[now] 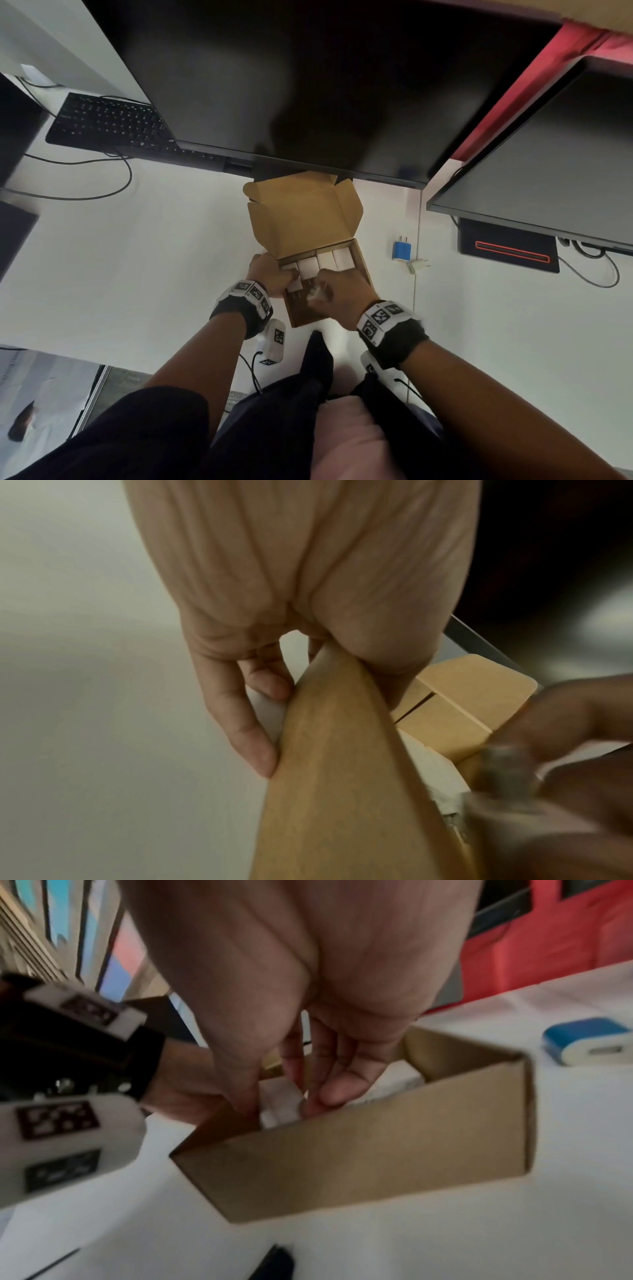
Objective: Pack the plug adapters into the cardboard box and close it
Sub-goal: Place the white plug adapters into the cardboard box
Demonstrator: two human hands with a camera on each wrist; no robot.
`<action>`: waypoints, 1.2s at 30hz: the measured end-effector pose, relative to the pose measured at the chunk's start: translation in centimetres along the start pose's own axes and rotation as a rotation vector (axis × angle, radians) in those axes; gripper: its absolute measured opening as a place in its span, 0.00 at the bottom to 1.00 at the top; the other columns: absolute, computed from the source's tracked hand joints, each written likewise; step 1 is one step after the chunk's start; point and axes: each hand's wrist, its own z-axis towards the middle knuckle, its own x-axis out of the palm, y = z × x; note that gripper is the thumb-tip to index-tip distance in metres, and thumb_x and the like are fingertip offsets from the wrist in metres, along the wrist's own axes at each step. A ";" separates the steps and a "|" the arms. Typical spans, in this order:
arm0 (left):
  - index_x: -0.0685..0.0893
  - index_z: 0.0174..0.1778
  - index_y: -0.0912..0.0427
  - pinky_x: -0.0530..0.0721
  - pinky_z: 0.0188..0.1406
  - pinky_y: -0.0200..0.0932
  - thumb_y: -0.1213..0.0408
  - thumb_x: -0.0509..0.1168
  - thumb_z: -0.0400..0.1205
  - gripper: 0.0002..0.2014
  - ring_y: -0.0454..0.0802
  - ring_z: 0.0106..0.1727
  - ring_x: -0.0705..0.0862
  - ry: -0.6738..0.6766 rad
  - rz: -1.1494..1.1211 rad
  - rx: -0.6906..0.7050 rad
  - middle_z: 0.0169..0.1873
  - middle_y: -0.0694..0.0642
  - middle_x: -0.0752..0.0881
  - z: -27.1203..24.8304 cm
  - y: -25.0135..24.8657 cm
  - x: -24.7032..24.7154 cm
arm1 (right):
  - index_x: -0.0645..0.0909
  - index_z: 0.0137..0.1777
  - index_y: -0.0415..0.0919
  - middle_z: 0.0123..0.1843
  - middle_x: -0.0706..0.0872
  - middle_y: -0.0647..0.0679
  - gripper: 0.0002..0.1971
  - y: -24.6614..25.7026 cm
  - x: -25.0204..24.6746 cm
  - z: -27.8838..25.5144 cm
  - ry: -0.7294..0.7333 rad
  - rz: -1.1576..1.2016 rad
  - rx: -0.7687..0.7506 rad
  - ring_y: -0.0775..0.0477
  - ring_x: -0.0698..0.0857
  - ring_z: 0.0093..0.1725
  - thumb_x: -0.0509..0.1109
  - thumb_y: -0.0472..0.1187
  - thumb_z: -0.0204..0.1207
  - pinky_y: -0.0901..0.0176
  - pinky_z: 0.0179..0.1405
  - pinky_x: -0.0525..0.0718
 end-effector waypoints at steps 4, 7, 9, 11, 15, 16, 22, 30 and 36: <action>0.80 0.42 0.50 0.89 0.63 0.63 0.53 0.70 0.70 0.09 0.64 0.59 0.87 -0.020 0.012 0.013 0.53 0.63 0.89 -1.0 -0.7 -0.2 | 0.83 0.49 0.47 0.47 0.87 0.45 0.13 1.1 2.6 2.2 0.088 -0.148 0.041 0.41 0.85 0.46 0.68 0.55 0.74 0.47 0.46 0.89; 0.77 0.36 0.48 0.89 0.61 0.62 0.55 0.70 0.70 0.07 0.66 0.59 0.86 -0.020 0.009 0.025 0.52 0.64 0.89 -1.2 -0.9 -0.2 | 0.85 0.52 0.46 0.48 0.89 0.46 0.10 1.2 3.6 2.9 0.095 -0.268 -0.002 0.40 0.87 0.48 0.69 0.51 0.78 0.45 0.50 0.89; 0.76 0.35 0.48 0.89 0.56 0.58 0.52 0.68 0.66 0.08 0.66 0.57 0.87 -0.014 0.005 0.029 0.52 0.65 0.89 -1.1 -0.8 -0.2 | 0.86 0.52 0.45 0.48 0.90 0.46 0.09 1.0 4.1 3.2 0.072 -0.281 0.002 0.42 0.88 0.45 0.70 0.48 0.78 0.47 0.49 0.90; 0.78 0.38 0.51 0.87 0.49 0.53 0.50 0.66 0.63 0.12 0.65 0.55 0.88 -0.007 0.005 0.023 0.53 0.65 0.88 -0.8 -0.7 -0.1 | 0.86 0.51 0.45 0.47 0.90 0.46 0.08 0.7 4.3 3.4 0.079 -0.240 0.028 0.44 0.88 0.44 0.71 0.47 0.78 0.49 0.48 0.90; 0.78 0.40 0.52 0.83 0.48 0.50 0.49 0.65 0.62 0.15 0.63 0.56 0.87 0.010 0.006 0.032 0.53 0.65 0.88 -0.2 -0.2 0.1 | 0.81 0.40 0.48 0.41 0.88 0.47 0.05 0.4 4.2 3.3 0.090 -0.150 0.068 0.45 0.86 0.38 0.71 0.44 0.78 0.55 0.39 0.88; 0.78 0.39 0.51 0.84 0.49 0.49 0.49 0.65 0.61 0.14 0.63 0.56 0.86 0.010 0.006 0.037 0.52 0.65 0.88 -0.1 -0.2 0.1 | 0.80 0.39 0.49 0.41 0.87 0.46 0.06 0.4 4.1 3.2 0.105 -0.157 0.073 0.46 0.85 0.37 0.71 0.43 0.77 0.56 0.37 0.87; 0.73 0.29 0.46 0.88 0.59 0.59 0.53 0.64 0.64 0.06 0.68 0.59 0.85 0.023 0.026 0.092 0.35 0.53 0.83 -0.8 -0.8 0.0 | 0.78 0.40 0.48 0.38 0.82 0.51 0.10 0.2 4.0 3.1 0.147 -0.149 0.078 0.56 0.76 0.31 0.72 0.50 0.78 0.63 0.27 0.73; 0.74 0.32 0.48 0.83 0.52 0.50 0.55 0.69 0.69 0.08 0.66 0.61 0.84 -0.002 0.032 0.069 0.45 0.61 0.87 -0.7 -0.7 0.0 | 0.83 0.48 0.48 0.44 0.89 0.48 0.05 0.2 3.6 2.5 0.079 -0.113 -0.028 0.44 0.86 0.40 0.65 0.43 0.81 0.49 0.44 0.90; 0.76 0.32 0.50 0.79 0.49 0.48 0.52 0.67 0.66 0.08 0.65 0.61 0.82 -0.005 0.050 0.076 0.45 0.62 0.87 -0.6 -0.5 0.1 | 0.85 0.50 0.46 0.44 0.89 0.48 0.07 0.4 3.0 1.8 0.066 -0.122 -0.075 0.45 0.87 0.40 0.65 0.43 0.81 0.48 0.45 0.90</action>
